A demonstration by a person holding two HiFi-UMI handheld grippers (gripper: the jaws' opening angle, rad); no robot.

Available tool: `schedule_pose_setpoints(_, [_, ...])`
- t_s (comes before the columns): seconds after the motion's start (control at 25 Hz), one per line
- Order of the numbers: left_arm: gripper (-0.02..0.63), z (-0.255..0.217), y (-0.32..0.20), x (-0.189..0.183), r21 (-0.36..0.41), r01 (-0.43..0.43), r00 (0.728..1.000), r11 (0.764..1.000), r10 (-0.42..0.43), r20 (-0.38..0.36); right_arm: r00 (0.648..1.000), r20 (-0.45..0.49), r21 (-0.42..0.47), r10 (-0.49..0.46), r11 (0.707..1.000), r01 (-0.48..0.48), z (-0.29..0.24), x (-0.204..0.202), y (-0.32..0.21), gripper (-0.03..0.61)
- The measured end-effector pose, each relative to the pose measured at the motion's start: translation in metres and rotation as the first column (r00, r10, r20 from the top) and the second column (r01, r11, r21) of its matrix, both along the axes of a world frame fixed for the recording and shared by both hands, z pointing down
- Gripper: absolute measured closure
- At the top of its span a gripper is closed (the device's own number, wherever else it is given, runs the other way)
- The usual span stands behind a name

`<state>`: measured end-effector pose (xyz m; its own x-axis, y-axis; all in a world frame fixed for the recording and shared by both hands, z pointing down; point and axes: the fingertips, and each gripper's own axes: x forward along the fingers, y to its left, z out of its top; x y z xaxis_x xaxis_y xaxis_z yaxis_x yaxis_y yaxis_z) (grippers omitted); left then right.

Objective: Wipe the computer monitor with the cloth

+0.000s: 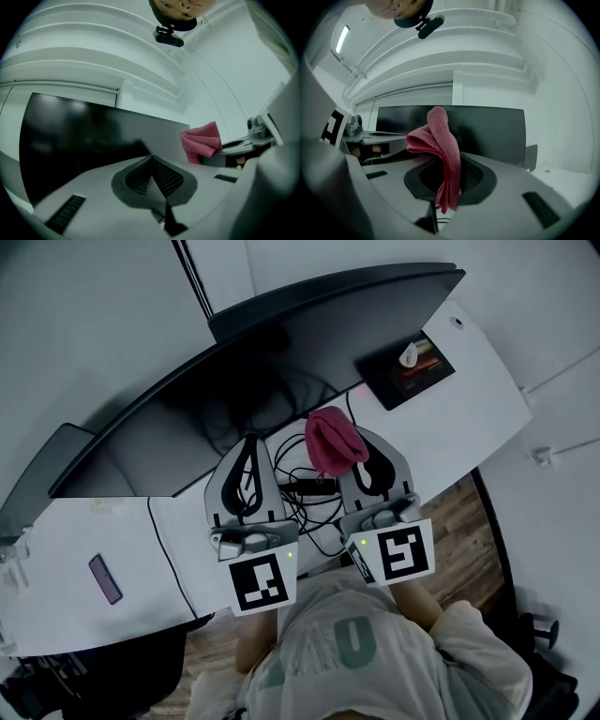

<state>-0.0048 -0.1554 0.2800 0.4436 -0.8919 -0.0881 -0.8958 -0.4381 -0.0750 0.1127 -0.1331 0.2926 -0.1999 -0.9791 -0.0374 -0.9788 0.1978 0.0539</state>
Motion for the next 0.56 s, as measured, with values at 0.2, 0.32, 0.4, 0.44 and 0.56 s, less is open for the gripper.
schedule_pose_setpoints(0.2, [0.598, 0.005, -0.003, -0.004, -0.013, 0.023, 1.0, 1.0, -0.023, 0.003, 1.0, -0.005, -0.014, -0.017, 1.0, 0.017, 0.005, -0.002, -0.005, 0.522])
schedule_pose_setpoints(0.32, [0.598, 0.006, -0.007, -0.009, -0.015, 0.046, 0.999, 0.999, -0.046, 0.0, 1.0, -0.012, -0.012, -0.022, 1.0, 0.022, 0.006, -0.001, -0.007, 0.523])
schedule_pose_setpoints(0.4, [0.598, 0.005, -0.008, -0.011, -0.01, 0.057, 0.998, 0.998, -0.057, 0.0, 1.0, -0.014, -0.009, -0.018, 1.0, 0.018, 0.005, 0.002, -0.009, 0.522])
schedule_pose_setpoints(0.44, [0.598, 0.004, -0.009, -0.011, -0.009, 0.06, 0.998, 0.998, -0.06, 0.0, 1.0, -0.013, -0.01, -0.015, 1.0, 0.014, 0.006, 0.004, -0.009, 0.522])
schedule_pose_setpoints(0.56, [0.598, 0.004, -0.009, -0.012, -0.007, 0.068, 0.998, 0.998, -0.068, 0.0, 1.0, -0.008, -0.017, -0.007, 1.0, 0.007, 0.007, 0.008, -0.012, 0.522])
